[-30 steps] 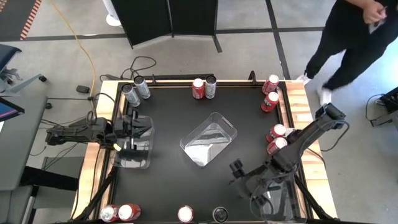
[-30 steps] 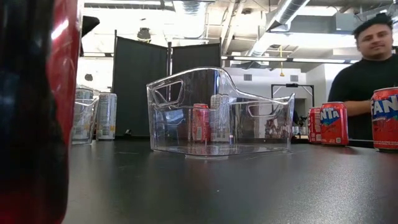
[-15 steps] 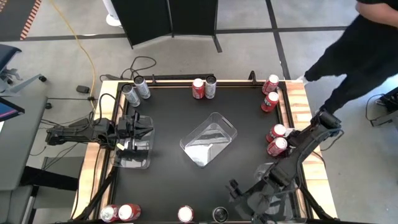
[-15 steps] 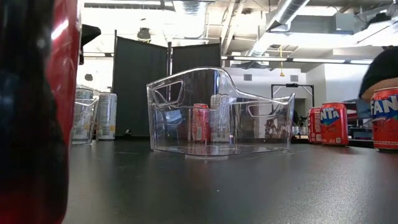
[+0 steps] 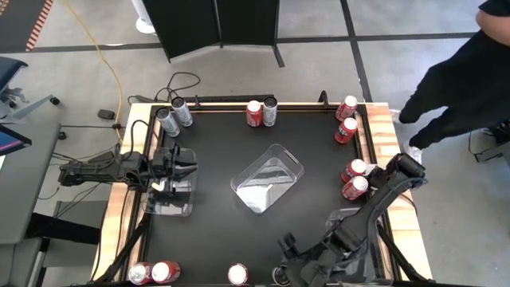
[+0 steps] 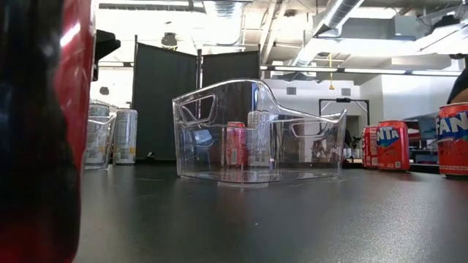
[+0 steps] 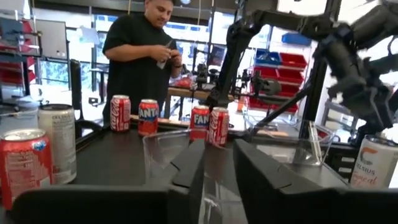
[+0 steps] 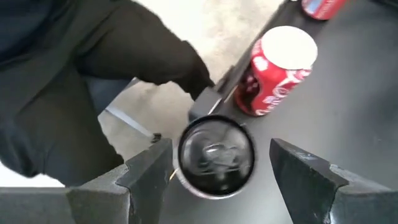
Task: Sort soda cans
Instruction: Put the white soda can into the middle transparent bin
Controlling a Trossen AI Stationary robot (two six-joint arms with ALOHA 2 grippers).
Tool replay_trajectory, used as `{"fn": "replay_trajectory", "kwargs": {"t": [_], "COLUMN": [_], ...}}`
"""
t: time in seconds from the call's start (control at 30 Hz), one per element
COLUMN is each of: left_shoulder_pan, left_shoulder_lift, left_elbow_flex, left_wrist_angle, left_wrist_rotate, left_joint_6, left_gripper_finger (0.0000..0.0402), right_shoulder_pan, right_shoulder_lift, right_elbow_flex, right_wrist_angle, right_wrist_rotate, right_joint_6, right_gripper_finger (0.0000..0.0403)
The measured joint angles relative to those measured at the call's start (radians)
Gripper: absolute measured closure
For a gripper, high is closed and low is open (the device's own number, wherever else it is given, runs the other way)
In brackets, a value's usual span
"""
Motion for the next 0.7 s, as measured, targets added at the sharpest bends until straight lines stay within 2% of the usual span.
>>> {"fn": "replay_trajectory", "kwargs": {"t": [0.27,0.7], "left_shoulder_pan": [0.0,0.0], "left_shoulder_lift": [0.0,0.0], "left_elbow_flex": [0.0,0.0], "left_wrist_angle": [-0.039,-0.045], "left_wrist_rotate": [0.0,0.0], "left_joint_6": [0.008,0.005], "left_gripper_finger": [0.0301,0.0301], "right_shoulder_pan": [-0.022,-0.012], "right_shoulder_lift": [0.0,0.0], "right_elbow_flex": [0.012,0.012], "right_wrist_angle": [-0.017,0.056], "right_wrist_rotate": [-0.005,0.026], "right_joint_6": [0.039,0.084], "right_gripper_finger": [0.0113,0.002]}}
